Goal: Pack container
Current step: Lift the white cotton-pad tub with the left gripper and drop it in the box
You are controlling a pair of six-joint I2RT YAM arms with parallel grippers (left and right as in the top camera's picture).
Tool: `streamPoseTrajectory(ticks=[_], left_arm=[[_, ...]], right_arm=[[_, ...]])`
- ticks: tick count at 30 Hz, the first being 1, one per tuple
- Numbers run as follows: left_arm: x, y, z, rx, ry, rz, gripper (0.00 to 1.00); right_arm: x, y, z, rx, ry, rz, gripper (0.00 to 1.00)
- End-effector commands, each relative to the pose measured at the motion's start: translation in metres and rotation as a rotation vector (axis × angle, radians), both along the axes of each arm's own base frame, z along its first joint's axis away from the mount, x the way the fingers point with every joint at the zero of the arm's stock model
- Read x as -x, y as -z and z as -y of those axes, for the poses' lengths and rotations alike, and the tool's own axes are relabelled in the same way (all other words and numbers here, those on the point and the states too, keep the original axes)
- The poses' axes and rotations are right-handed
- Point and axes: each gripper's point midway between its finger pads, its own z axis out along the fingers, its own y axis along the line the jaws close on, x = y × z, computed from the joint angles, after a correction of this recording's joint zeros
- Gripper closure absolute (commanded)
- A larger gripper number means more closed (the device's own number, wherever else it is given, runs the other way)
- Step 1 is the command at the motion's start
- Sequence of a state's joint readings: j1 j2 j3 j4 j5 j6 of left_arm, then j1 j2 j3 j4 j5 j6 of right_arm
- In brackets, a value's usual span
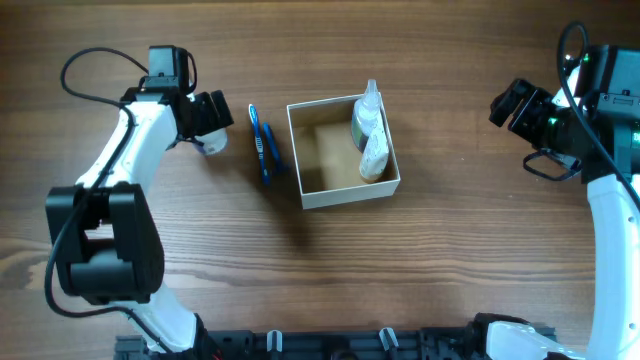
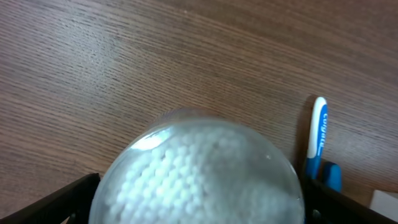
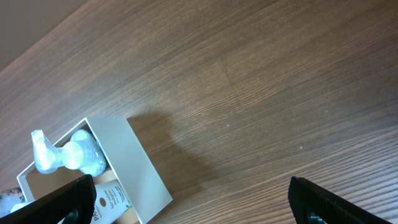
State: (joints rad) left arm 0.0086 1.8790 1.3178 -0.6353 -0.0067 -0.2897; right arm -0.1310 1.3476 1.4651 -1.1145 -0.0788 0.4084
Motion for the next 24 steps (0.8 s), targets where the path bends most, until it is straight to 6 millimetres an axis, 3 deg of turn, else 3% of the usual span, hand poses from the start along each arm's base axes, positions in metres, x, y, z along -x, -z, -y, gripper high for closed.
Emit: streamPoseTrajectory(ticks=[1, 6, 9, 12, 15, 17, 19, 20, 23, 24], left_arm=[[-0.004, 0.004, -0.001, -0.025, 0.022, -0.001, 0.02], [-0.007, 0.002, -0.001, -0.025, 0.022, 0.013, 0.3], [-0.002, -0.003, 0.002, -0.022, 0.028, 0.003, 0.28], [-0.001, -0.05, 0.016, -0.021, 0.059, 0.093, 0.24], [0.014, -0.123, 0.061, -0.007, 0.165, 0.233, 0.24], [0.033, -0.155, 0.097, 0.01, 0.258, 0.298, 0.25], [0.063, -0.181, 0.158, 0.049, 0.418, 0.359, 0.29], [0.079, -0.181, 0.194, 0.057, 0.514, 0.36, 0.32], [0.085, -0.16, 0.219, -0.028, 0.562, 0.333, 0.28], [0.082, -0.144, 0.232, -0.037, 0.584, 0.313, 0.28]], right_arm=[[-0.002, -0.002, 0.0, -0.013, 0.009, 0.008, 0.0], [-0.002, -0.002, 0.0, -0.013, 0.009, 0.008, 0.0], [-0.002, -0.002, 0.0, -0.013, 0.009, 0.008, 0.0], [-0.002, -0.002, 0.0, -0.013, 0.009, 0.008, 0.0], [-0.002, -0.002, 0.0, -0.013, 0.009, 0.008, 0.0], [-0.002, -0.002, 0.0, -0.013, 0.008, 0.008, 0.0], [-0.002, -0.002, 0.0, -0.013, 0.009, 0.008, 0.0], [-0.002, -0.002, 0.0, -0.013, 0.009, 0.008, 0.0], [-0.002, -0.002, 0.0, -0.013, 0.009, 0.008, 0.0], [-0.002, -0.002, 0.0, -0.013, 0.009, 0.008, 0.0]])
